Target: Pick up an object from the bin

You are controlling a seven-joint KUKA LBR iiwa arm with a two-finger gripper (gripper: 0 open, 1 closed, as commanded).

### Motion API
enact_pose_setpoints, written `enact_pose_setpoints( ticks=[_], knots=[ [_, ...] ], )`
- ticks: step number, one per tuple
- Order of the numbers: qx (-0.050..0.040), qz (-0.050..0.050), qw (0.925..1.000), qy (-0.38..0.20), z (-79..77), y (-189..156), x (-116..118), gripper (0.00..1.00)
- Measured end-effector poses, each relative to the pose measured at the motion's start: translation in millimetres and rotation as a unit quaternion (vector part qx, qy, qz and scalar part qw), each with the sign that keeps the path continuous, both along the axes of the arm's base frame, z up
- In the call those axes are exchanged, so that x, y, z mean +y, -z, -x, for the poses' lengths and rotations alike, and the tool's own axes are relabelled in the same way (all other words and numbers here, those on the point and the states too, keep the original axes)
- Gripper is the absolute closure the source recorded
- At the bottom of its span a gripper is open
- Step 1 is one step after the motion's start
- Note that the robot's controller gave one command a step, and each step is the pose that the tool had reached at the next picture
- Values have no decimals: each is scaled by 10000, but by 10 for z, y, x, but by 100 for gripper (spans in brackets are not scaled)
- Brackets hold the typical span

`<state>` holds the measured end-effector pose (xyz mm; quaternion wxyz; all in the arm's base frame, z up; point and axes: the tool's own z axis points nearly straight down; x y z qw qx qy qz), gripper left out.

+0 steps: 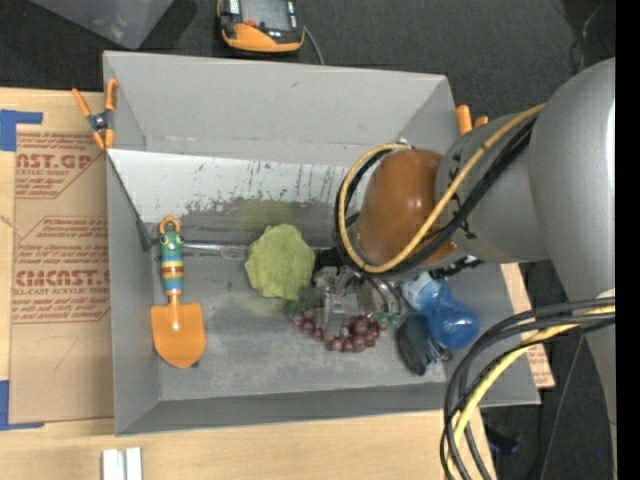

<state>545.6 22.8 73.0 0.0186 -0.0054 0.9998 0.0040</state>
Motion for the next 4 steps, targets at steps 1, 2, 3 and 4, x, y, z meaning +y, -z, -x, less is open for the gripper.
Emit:
enact_pose_setpoints(
  ticks=[1,2,3,4],
  knots=[
    [31,34,9937,-1117,-21,-1082,-272,100],
    [33,38,9930,-1180,76,-1453,-238,100],
    [-4,20,9974,-723,4,-1691,-144,100],
    [20,49,9870,-1604,547,-1245,-492,100]
  ],
)
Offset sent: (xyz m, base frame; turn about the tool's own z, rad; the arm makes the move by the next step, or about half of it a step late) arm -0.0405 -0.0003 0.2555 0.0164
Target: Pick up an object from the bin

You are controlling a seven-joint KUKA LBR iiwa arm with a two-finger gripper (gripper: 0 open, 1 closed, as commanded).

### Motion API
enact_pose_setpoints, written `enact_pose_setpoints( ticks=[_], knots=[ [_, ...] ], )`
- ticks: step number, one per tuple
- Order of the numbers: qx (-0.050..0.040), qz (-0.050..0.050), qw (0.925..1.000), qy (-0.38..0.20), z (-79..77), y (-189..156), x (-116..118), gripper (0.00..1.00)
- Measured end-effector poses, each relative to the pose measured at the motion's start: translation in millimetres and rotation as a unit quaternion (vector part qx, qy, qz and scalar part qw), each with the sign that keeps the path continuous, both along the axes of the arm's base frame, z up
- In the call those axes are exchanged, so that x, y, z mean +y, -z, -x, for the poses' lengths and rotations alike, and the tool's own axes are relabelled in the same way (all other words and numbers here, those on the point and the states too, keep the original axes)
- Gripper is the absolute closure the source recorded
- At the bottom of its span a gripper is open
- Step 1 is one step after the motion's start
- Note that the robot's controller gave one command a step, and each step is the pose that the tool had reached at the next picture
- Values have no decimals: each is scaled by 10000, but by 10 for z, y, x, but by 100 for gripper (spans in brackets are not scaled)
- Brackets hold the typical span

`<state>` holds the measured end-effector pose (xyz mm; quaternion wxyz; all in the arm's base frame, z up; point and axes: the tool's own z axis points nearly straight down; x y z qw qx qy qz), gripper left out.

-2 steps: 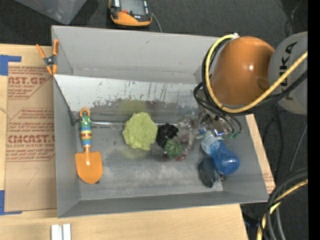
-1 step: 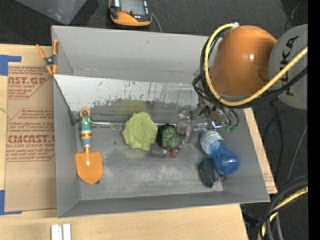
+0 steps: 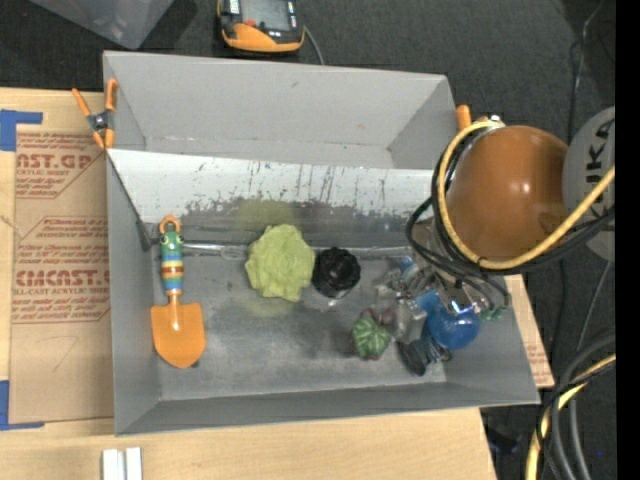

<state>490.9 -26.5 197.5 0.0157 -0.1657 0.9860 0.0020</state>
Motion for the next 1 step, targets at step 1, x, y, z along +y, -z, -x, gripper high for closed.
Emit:
enact_pose_setpoints(
  ticks=[1],
  knots=[
    [-51,-11,9996,270,-123,41,99,100]
  ],
)
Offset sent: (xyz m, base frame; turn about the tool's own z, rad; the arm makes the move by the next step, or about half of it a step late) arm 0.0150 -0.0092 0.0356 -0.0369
